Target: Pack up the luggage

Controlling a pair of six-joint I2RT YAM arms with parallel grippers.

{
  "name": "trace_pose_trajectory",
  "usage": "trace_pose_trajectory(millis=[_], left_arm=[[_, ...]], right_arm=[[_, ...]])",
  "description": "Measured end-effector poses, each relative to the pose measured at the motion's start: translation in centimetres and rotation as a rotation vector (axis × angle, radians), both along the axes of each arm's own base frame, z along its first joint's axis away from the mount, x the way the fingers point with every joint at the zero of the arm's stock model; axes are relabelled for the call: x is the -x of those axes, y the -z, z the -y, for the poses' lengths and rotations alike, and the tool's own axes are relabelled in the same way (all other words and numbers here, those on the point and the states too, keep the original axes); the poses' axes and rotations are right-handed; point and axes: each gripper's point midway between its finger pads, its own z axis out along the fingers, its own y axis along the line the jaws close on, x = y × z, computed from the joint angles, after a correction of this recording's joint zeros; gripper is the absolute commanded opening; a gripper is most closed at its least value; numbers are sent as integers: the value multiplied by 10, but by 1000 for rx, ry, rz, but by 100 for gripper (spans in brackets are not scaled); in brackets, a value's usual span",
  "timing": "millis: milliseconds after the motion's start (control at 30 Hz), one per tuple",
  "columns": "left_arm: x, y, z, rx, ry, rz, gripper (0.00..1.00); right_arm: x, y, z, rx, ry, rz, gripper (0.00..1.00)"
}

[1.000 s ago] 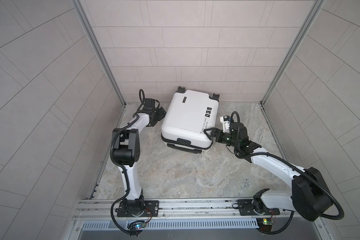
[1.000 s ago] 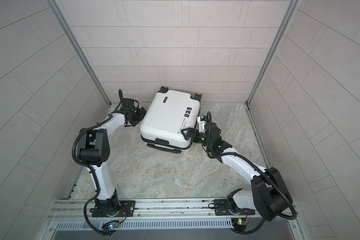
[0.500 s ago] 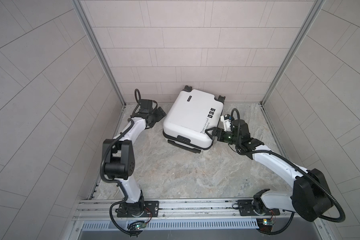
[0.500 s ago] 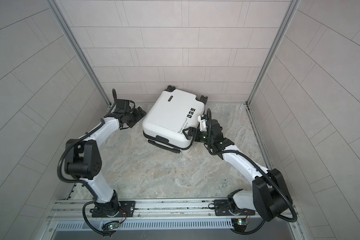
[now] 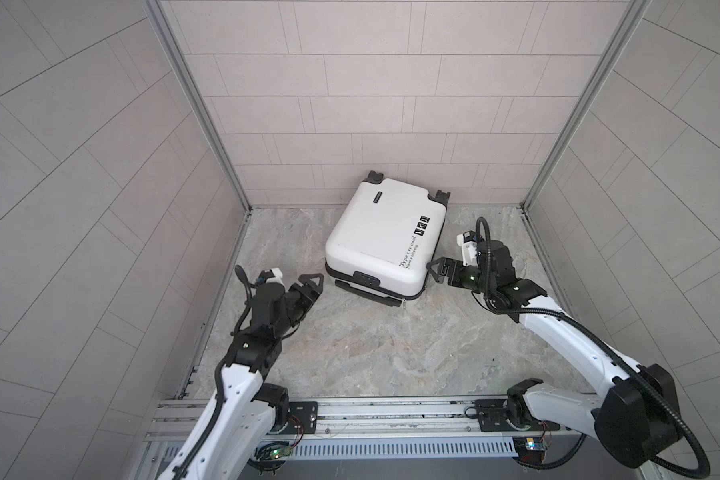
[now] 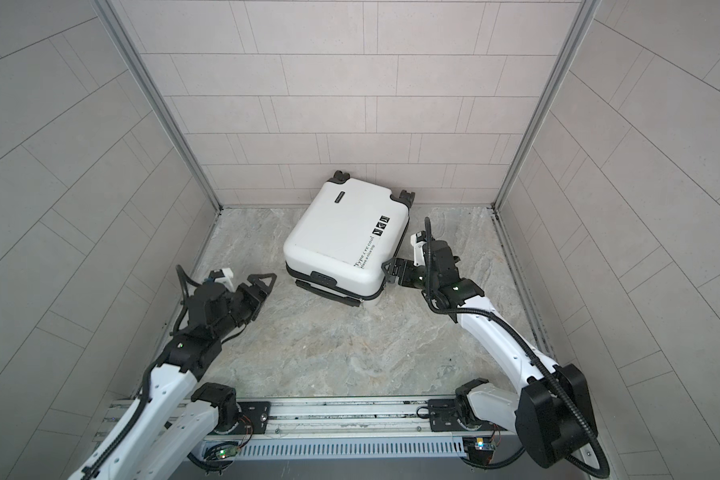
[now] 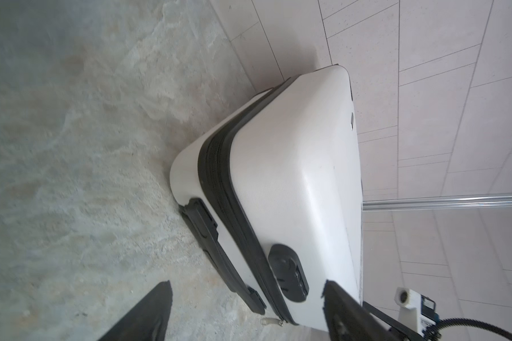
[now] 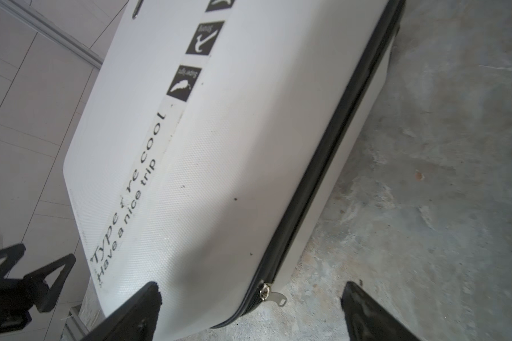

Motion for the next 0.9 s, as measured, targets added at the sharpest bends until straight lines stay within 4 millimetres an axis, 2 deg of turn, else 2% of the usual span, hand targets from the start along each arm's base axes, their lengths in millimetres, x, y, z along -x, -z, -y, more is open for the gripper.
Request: trace_pose_trajectory(millis=[133, 267, 400, 500, 633, 767, 833, 900], left_arm=[[12, 16, 23, 86, 22, 2, 75], [15, 49, 54, 119, 64, -47, 72], [9, 78, 82, 115, 91, -100, 66], [-1, 90, 99, 136, 93, -98, 63], [-12, 108, 111, 166, 72, -80, 60], [-15, 128, 116, 178, 53, -75, 59], [-16, 131, 118, 178, 49, -66, 59], [-19, 124, 118, 186, 40, -33, 59]], right_arm=[[6, -11, 9, 2, 32, 24, 89], [15, -9, 17, 2, 70, 42, 88], [32, 6, 19, 31, 82, 67, 87], [47, 6, 10, 64, 52, 137, 86], [63, 0, -3, 99, 3, 238, 84], [68, 0, -6, 121, -5, 286, 84], [71, 4, -7, 129, -10, 294, 83], [74, 10, -10, 140, -25, 293, 83]])
